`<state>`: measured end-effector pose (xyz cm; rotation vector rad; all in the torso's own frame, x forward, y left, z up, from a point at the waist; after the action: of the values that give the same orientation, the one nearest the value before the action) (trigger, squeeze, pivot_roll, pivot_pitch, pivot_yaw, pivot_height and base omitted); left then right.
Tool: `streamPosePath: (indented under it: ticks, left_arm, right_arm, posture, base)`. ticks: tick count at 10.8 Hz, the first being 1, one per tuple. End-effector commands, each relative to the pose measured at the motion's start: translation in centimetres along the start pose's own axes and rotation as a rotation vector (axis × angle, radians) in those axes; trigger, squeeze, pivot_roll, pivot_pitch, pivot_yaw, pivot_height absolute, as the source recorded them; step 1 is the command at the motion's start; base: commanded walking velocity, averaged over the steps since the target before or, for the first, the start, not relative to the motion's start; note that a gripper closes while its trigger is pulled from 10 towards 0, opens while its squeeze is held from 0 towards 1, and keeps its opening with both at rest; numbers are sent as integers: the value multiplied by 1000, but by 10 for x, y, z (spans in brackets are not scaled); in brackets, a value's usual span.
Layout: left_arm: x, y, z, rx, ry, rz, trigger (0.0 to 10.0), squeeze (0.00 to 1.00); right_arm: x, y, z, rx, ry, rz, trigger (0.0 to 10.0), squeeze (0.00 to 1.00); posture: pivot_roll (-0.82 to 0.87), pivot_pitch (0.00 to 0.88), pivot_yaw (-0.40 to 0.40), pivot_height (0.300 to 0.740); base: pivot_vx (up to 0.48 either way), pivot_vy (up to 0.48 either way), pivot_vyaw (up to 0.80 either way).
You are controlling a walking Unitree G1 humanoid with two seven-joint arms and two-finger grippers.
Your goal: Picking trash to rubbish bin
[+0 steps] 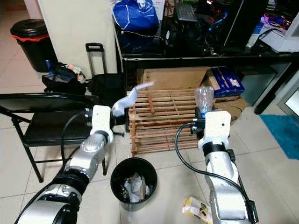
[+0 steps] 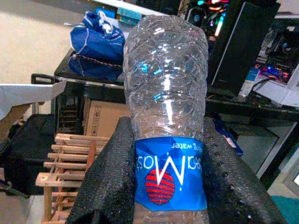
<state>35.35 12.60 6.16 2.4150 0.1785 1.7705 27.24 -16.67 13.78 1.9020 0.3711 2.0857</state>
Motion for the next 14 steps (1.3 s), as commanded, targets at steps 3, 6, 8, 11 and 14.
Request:
streamPosePath:
  ticks: [3,6,8,11,14]
  left_arm:
    - [-23,-6,-5,16,-66,47,10000,0]
    - [-51,-17,-15,34,-141,92,10000,0]
    - [-69,-20,-21,35,-204,137,10000,0]
    - [-89,-18,-29,31,-281,187,10000,0]
    - [-99,-22,-33,52,-329,209,10000,0]
  right_arm:
    - [-19,-16,-9,69,-68,10,10000,0]
    - [-44,-38,-34,136,-177,41,10000,0]
    - [-54,-54,-38,190,-212,33,10000,0]
    - [-44,-60,-39,219,-180,6,10000,0]
    - [-46,-51,-57,217,-204,-23,10000,0]
  posture:
    - [166,102,-110,740]
    - [162,202,-117,740]
    - [131,236,-128,740]
    - [67,245,-151,740]
    - [-4,265,-176,740]
  base:
    - [0,0,0]
    - [0,0,0]
    - [0,0,0]
    - [0,0,0]
    - [0,0,0]
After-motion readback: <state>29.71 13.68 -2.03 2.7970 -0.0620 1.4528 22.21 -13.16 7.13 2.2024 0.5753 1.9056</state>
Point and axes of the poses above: a point about 5 cm out from each wrist's last joint towards the gripper, its own z axis pointing out of the wrist towards the gripper, its own x axis along the axis of the wrist's last joint, y = z × x, the point moved 1 cm from there along z, pointing out of the wrist towards the gripper, and after that the axes turned 15 degrees about -z, right-handed, at the moved point
